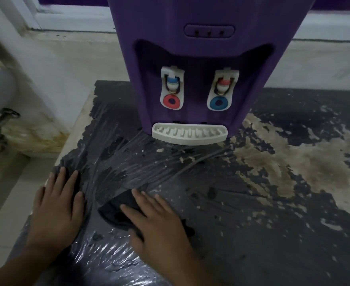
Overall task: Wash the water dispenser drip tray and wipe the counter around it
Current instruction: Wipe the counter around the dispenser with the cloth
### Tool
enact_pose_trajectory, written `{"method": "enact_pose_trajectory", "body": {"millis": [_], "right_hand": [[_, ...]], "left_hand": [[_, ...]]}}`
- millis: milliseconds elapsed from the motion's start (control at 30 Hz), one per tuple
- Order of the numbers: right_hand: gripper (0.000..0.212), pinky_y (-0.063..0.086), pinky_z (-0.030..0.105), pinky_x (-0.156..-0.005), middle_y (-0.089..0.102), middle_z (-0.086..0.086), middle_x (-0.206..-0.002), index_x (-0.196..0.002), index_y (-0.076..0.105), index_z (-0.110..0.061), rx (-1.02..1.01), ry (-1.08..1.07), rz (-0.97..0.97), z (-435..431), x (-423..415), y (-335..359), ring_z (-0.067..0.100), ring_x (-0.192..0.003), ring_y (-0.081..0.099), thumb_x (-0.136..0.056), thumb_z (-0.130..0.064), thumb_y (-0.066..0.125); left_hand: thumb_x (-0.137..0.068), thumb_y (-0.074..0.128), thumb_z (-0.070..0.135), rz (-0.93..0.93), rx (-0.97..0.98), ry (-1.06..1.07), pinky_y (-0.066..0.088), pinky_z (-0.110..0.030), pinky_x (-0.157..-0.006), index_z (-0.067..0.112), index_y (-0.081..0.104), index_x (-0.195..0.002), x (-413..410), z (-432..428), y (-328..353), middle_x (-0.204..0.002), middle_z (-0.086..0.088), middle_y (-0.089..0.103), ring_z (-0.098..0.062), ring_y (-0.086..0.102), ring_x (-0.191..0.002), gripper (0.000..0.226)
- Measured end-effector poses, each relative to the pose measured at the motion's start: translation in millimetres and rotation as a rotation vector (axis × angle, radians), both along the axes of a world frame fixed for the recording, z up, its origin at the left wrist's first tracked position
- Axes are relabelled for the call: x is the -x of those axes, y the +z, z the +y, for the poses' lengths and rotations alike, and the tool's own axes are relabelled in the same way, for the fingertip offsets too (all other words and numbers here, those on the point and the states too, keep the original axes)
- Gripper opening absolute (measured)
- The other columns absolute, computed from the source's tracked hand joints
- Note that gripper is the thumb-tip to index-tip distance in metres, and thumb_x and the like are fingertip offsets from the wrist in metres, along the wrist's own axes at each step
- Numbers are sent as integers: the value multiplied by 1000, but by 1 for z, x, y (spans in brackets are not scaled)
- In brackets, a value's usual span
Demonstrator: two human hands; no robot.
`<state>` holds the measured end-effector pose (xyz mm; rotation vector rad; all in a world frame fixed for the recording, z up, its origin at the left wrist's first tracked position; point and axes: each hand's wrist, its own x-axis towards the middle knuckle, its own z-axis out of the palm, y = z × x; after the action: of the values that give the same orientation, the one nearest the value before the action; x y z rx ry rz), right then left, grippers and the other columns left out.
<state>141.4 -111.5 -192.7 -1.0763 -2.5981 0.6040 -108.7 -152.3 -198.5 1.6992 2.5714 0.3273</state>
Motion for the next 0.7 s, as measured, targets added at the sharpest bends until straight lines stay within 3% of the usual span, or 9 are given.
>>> {"method": "enact_pose_trajectory", "body": {"millis": [100,233,367,500,600,633,700], "right_hand": [[55,28,45,-119,39,1,-157,-139,53,-33,14,-54,16,32,-32,-6,20,-141,42,-84,-35,51],[54,34,38,-116,36,0,-158,-145,47,-35,10,-376,-77,104,-120,4,20,-139,43,-91,-33,58],[52,49,44,-95,48,5,-145,-145,43,-30,43,-717,-116,152,-226,18,29,-117,56,-94,-33,52],[67,48,54,-95,56,16,-135,-145,37,-30,111,-1120,-159,161,-319,11,41,-112,57,-86,-62,41],[72,48,59,-95,59,13,-134,-144,32,-48,136,-1205,-191,158,-362,-3,44,-111,59,-83,-85,22],[67,50,59,-93,59,12,-134,-142,35,-49,147,-1193,-154,150,-352,9,43,-110,59,-85,-83,27],[60,52,57,-87,57,14,-135,-140,38,-37,181,-1178,-31,142,-341,27,44,-111,59,-88,-63,54]], "left_hand": [[-94,23,44,3,-8,-6,19,-51,-114,12,41,-147,-1,0,0,-159,-14,29,-33,21,-148,64],[-94,23,44,-3,-5,-5,19,-50,-114,13,40,-147,1,-1,0,-159,-14,29,-32,20,-148,63],[-94,21,46,0,17,-1,20,-52,-114,14,40,-147,4,0,-4,-158,-14,29,-33,20,-148,64],[-88,28,51,-133,-13,14,24,-54,-115,11,49,-139,8,4,1,-154,-16,36,-34,28,-144,68],[-85,40,47,-233,-118,-93,36,-49,-110,14,59,-125,-18,18,22,-142,-7,47,-30,45,-132,55],[-84,43,43,-294,-167,-157,38,-44,-108,14,63,-119,-37,25,30,-136,-4,51,-28,49,-127,49],[-84,48,33,-419,-216,-302,39,-37,-106,17,68,-107,-86,41,44,-128,3,55,-22,54,-122,35]]}}
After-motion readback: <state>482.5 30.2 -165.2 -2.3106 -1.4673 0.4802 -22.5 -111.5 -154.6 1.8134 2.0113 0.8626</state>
